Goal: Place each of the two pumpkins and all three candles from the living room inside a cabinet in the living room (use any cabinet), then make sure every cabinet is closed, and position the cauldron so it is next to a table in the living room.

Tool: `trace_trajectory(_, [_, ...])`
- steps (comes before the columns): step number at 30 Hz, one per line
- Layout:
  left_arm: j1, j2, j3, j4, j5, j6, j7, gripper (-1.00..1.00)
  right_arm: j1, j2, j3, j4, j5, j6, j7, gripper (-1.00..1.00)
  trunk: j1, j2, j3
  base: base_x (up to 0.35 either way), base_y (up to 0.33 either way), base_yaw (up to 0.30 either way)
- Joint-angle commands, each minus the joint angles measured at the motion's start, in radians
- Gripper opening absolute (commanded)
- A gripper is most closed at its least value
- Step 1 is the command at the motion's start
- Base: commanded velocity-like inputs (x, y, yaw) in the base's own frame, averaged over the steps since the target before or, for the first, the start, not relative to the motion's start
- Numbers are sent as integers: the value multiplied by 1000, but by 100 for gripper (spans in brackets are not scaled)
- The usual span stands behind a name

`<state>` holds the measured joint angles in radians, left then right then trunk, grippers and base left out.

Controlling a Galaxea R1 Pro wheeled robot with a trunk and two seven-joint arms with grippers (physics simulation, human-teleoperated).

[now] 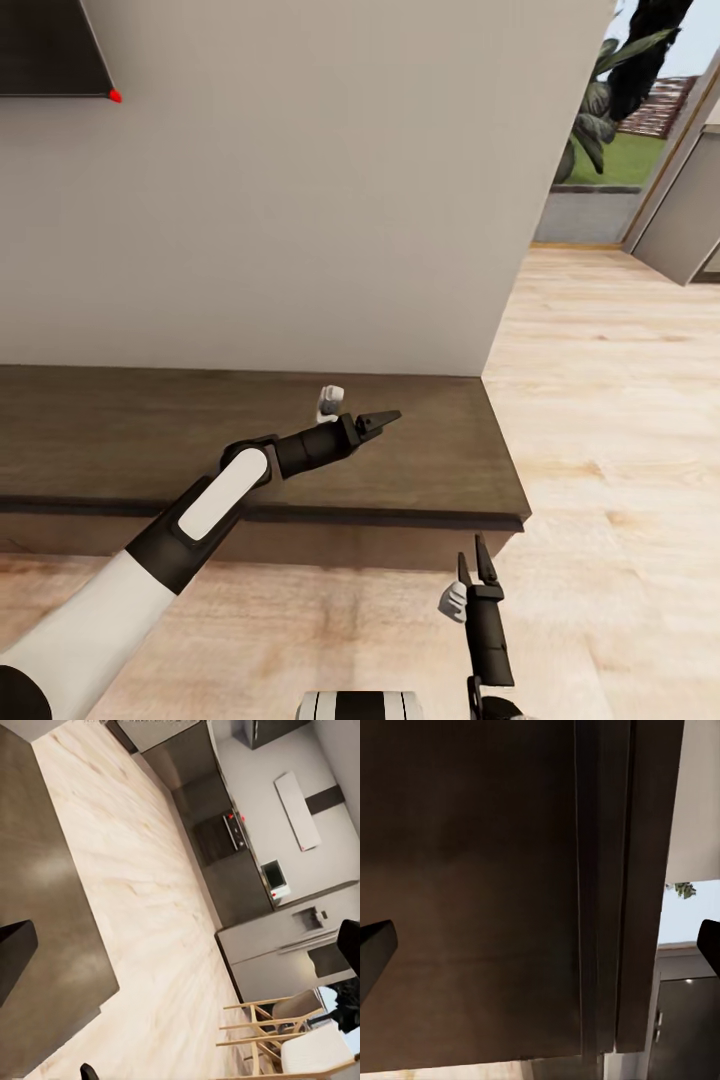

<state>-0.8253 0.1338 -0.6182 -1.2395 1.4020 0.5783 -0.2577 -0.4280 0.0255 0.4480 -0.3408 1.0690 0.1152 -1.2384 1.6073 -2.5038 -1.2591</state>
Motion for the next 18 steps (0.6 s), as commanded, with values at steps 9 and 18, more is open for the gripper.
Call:
trace_trajectory(9, [0, 1, -1, 0, 0, -1, 0, 100, 0, 0, 0, -8, 2, 0, 0, 100, 0, 0, 0, 68, -14, 0])
trace_trajectory(18, [0, 1, -1, 0, 0, -1, 0, 100, 0, 2, 0, -10, 2, 0, 0, 100, 0, 0, 0, 1, 0, 0])
